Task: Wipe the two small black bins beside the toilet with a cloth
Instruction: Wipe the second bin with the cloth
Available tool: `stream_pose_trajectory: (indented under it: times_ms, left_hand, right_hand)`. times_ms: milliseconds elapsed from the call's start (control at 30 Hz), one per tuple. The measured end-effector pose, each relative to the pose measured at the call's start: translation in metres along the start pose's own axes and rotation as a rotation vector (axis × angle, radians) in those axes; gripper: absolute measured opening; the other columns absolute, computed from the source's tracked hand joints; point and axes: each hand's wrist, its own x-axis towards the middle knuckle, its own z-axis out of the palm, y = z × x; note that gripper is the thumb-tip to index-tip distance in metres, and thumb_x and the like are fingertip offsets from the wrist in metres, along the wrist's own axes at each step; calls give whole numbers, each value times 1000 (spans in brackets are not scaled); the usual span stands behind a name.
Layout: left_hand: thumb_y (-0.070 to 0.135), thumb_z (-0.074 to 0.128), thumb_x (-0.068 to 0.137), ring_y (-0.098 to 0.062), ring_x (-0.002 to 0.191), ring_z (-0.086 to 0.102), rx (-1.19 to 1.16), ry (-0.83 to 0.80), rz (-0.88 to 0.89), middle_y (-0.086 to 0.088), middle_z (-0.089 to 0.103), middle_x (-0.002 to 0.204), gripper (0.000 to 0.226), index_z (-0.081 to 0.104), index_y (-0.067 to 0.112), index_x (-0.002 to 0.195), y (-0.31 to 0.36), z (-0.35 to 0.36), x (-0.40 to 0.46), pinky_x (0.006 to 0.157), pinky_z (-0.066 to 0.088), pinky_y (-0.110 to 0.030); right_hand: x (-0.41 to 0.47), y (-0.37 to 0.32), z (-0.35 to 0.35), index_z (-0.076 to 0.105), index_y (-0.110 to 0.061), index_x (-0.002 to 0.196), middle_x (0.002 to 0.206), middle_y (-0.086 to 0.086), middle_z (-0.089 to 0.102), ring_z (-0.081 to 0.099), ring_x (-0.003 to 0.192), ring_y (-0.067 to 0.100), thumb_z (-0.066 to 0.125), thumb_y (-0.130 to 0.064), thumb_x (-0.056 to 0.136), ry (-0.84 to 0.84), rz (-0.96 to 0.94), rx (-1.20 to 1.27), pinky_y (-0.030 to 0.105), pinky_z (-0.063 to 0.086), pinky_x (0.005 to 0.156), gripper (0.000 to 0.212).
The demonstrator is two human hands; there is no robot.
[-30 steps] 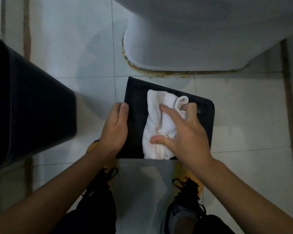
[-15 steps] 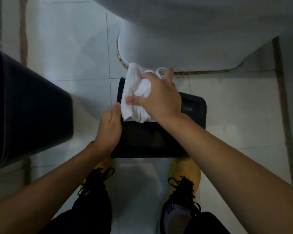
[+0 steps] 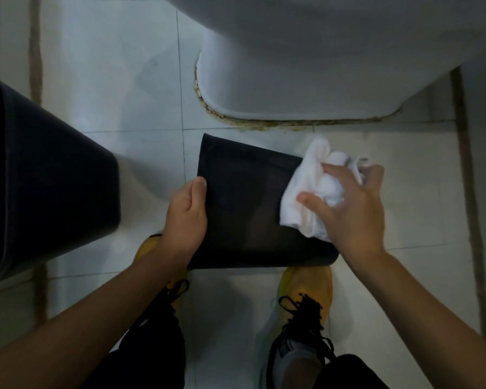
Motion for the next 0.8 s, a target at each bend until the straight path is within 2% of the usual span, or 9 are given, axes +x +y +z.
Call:
stream_pose_trajectory:
  times_ms: [67, 200, 267, 367, 433, 500, 600, 700, 800]
  left_hand:
    - [40, 26, 106, -18, 89, 64, -26, -40, -15, -11, 64, 99, 46, 61, 10, 103, 2, 0, 1, 68, 54, -23]
    - [39, 25, 106, 2, 84, 63, -66, -105, 3, 2, 63, 102, 34, 57, 27, 106, 4, 0, 2, 64, 50, -8]
    - [39, 26, 106, 0, 80, 63, -59, -87, -4, 0, 63, 98, 36, 58, 22, 102, 4, 0, 2, 62, 50, -10]
    - [37, 27, 106, -7, 74, 63, -41, -56, 8, -8, 63, 91, 43, 60, 10, 99, 4, 0, 2, 57, 50, -13]
    - [39, 27, 106, -15, 79, 65, -17, -49, 25, -12, 64, 91, 47, 61, 7, 100, 2, -1, 3, 61, 55, -21]
    - [40, 27, 105, -23, 84, 64, 11, -42, 40, -16, 64, 92, 49, 60, 5, 98, 0, -2, 4, 64, 56, -26]
    - [38, 26, 106, -13, 80, 63, 22, -47, 48, -12, 64, 93, 47, 60, 7, 99, 0, -3, 4, 58, 51, -15]
    - [38, 26, 106, -4, 75, 62, 8, -43, 53, -9, 63, 93, 46, 60, 8, 99, 0, -1, 3, 58, 49, -12]
    - [38, 25, 106, -8, 82, 62, -15, -40, 45, -7, 63, 95, 44, 59, 10, 103, 1, 1, 3, 59, 49, -9]
  right_hand:
    - [-11, 4, -1, 58, -31, 130, 129, 5, 34, 49, 106, 20, 74, -64, 69, -39, -44, 13, 32, 50, 79, 72]
    - [-35, -15, 13, 61, -31, 128, 122, 1, 34, 52, 105, 23, 76, -64, 64, -150, -287, 9, 30, 50, 76, 73]
    - [-39, -34, 24, 61, -32, 127, 123, 2, 37, 54, 106, 24, 75, -65, 64, -174, -369, 4, 32, 52, 76, 73]
    - [-33, -48, 33, 61, -33, 127, 122, 4, 41, 54, 108, 23, 75, -65, 67, -185, -394, 56, 34, 55, 74, 69]
    - [-29, -41, 33, 62, -35, 127, 122, 1, 39, 50, 109, 18, 71, -66, 71, -200, -415, 88, 36, 58, 74, 65]
    - [-25, -26, 28, 61, -39, 129, 121, -7, 34, 44, 113, 12, 72, -64, 73, -216, -385, 119, 36, 57, 78, 62]
    - [-17, 2, 12, 63, -41, 126, 116, -15, 28, 39, 109, 4, 73, -62, 70, -156, -274, 126, 29, 51, 79, 60]
    - [-11, 30, -6, 62, -36, 125, 117, -12, 29, 36, 103, 0, 70, -64, 70, -69, -162, 92, 24, 45, 81, 62]
    - [-11, 30, -7, 61, -31, 127, 118, -8, 34, 39, 100, 2, 75, -59, 72, -29, -100, 44, 25, 44, 81, 63]
